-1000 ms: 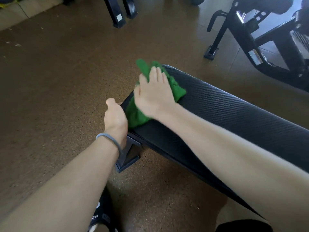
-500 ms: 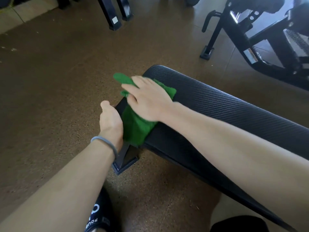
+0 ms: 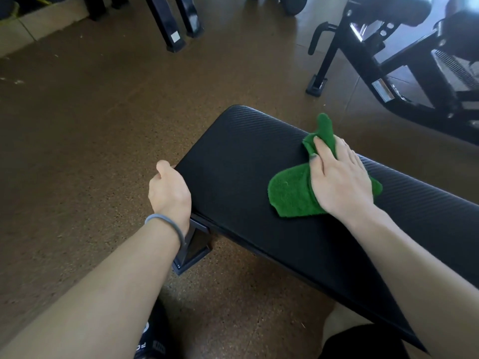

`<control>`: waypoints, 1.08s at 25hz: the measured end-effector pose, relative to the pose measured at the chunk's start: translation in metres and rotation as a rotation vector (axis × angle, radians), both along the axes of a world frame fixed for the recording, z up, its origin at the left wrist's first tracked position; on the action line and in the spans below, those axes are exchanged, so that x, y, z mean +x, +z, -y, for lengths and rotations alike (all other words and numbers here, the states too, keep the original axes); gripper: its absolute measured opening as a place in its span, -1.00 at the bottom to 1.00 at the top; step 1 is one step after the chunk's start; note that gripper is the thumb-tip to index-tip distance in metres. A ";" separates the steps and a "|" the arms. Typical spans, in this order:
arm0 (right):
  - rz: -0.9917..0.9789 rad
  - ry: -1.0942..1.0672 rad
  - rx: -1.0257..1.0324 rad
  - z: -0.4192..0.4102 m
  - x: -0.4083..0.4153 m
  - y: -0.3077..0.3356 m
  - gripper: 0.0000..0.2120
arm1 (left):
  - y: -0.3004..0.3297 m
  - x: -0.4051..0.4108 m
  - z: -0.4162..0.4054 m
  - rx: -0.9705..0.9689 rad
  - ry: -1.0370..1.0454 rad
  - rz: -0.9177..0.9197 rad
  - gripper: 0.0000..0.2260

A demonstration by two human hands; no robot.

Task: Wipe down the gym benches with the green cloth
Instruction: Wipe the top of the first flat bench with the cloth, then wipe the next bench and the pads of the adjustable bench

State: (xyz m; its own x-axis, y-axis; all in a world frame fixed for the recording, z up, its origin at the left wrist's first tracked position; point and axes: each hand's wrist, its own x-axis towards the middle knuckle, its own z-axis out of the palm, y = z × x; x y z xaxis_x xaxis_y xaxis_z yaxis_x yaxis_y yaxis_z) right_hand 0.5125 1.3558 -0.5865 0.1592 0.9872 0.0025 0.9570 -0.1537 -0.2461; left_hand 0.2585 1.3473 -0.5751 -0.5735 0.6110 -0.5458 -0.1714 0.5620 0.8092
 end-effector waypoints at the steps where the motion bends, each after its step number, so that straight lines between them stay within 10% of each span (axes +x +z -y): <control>1: 0.015 -0.046 -0.034 0.004 -0.002 -0.001 -0.50 | -0.001 0.000 -0.001 -0.003 0.004 -0.007 -0.59; 16: -0.320 0.509 0.103 0.018 -0.127 0.010 -0.69 | 0.019 -0.012 0.003 -0.224 -0.273 -0.040 -0.40; 22: -1.341 -0.594 -0.306 0.002 -0.106 0.132 -0.69 | 0.155 0.013 -0.020 -0.239 -0.763 -0.194 -0.22; 27: -1.789 -0.796 -0.392 -0.028 -0.082 0.287 -0.53 | 0.293 0.033 -0.044 -0.261 -1.047 -0.060 -0.46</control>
